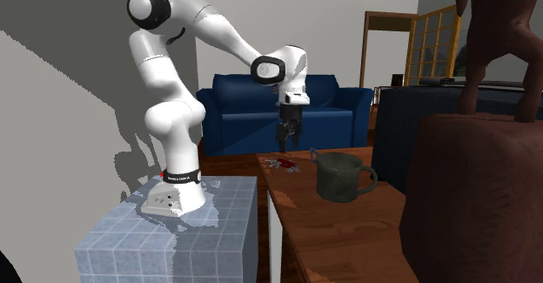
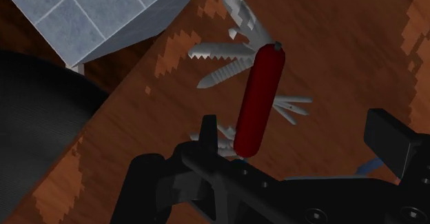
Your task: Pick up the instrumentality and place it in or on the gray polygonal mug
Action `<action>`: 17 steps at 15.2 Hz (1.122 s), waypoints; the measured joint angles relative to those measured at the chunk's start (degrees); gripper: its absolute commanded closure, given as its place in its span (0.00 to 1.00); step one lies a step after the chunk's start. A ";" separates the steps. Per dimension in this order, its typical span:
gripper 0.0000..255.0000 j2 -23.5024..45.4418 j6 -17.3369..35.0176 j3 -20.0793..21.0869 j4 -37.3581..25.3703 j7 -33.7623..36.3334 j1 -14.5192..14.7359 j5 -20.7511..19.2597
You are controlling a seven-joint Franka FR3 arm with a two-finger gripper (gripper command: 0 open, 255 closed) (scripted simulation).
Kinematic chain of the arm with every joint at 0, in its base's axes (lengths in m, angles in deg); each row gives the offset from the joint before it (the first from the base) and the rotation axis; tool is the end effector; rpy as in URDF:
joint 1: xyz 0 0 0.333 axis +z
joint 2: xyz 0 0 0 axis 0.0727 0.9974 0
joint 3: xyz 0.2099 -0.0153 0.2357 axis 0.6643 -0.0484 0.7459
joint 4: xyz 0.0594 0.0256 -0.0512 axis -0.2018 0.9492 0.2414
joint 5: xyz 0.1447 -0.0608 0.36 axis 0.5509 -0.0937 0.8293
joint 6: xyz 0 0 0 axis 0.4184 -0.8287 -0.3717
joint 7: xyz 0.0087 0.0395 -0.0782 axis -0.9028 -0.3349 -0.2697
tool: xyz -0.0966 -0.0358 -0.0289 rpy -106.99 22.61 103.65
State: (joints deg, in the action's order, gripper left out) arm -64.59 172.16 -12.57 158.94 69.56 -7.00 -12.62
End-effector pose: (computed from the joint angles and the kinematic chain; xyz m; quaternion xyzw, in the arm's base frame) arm 0.3923 -0.0171 0.3756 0.9632 -0.2681 -0.0165 0.0084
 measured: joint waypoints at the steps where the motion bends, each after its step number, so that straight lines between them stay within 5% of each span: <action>1: 0.00 1.01 1.12 0.14 0.22 0.47 -0.10 0.04; 13: 0.00 4.38 7.56 0.44 3.36 0.94 -0.34 -0.05; 14: 1.00 4.38 7.56 0.44 3.36 0.94 -0.34 -0.05; 17: 1.00 4.37 7.55 0.44 3.34 0.94 -0.34 -0.05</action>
State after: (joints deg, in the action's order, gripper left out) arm -60.23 179.71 -12.13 162.29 70.50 -7.34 -12.67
